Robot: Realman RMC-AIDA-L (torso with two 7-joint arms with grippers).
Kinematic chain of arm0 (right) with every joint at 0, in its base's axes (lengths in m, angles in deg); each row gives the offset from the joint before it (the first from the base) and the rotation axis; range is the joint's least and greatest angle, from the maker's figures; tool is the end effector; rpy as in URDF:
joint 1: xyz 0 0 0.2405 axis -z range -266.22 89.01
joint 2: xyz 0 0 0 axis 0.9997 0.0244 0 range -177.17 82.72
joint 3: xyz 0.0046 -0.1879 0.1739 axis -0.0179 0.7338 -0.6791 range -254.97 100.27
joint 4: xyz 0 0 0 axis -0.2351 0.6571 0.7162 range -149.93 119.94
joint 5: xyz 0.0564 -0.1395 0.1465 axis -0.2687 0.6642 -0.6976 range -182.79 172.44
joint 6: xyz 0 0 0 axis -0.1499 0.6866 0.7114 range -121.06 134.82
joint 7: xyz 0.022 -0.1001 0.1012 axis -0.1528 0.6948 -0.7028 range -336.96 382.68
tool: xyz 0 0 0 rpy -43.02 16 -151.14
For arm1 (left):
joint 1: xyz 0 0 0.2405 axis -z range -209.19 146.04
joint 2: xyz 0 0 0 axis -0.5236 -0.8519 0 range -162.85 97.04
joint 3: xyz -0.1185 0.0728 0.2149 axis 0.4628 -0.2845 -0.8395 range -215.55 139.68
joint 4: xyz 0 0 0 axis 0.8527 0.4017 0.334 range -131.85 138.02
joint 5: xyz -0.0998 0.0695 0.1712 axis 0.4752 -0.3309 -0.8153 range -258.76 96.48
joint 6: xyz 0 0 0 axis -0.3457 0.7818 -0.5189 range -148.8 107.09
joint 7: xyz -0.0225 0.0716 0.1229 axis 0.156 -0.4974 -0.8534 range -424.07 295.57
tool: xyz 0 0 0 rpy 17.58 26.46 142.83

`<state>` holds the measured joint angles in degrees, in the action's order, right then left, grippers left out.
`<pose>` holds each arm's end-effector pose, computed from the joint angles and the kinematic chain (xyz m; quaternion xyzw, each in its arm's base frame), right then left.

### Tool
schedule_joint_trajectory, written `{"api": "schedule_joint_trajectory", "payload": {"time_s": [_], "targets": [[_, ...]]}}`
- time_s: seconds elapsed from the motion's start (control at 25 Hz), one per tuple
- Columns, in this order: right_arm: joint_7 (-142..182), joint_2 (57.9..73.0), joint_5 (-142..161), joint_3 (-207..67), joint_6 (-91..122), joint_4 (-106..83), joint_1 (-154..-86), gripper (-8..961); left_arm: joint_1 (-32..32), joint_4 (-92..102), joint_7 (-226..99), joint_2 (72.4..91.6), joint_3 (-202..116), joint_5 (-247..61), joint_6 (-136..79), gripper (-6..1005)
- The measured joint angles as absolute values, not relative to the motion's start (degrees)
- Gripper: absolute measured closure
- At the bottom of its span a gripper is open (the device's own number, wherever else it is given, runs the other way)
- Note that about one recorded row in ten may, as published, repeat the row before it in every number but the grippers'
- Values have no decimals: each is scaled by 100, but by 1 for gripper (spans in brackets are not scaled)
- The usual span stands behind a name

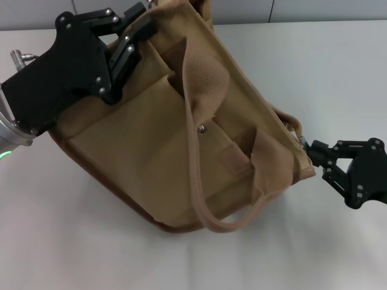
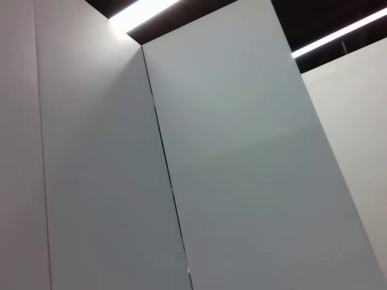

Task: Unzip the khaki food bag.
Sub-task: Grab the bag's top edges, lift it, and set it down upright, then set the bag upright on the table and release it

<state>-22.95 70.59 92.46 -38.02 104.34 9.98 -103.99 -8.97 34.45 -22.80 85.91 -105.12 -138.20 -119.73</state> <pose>0.3151 0.2420 0.0004 -0.8982 0.1172 0.3469 0.2431 -0.2076 0.3001 0.0184 -0.8177 0.0542 -0.5120 0.2576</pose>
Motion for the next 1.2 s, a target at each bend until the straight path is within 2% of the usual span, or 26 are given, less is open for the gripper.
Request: {"api": "schedule_joint_trajectory", "payload": {"time_s": [0.44, 0.64, 0.84, 1.2], "targets": [[-2337, 7046, 9236, -4286, 10609, 983, -10392, 859, -926, 3119, -2290, 8582, -10481, -13806, -11915, 912], [-2477, 7064, 9229, -4379, 10621, 970, -10518, 859, -1252, 2985, -2365, 8556, -10122, -13824, -11846, 912], [-2677, 7094, 9225, -4637, 10626, 961, -10707, 655, -1736, 2947, -2421, 8517, -9647, -13849, -11678, 912], [-3427, 7048, 9758, -4291, 10740, 969, -11086, 528, -2095, 2467, -2629, 8453, -9402, -13852, -11110, 912]]}}
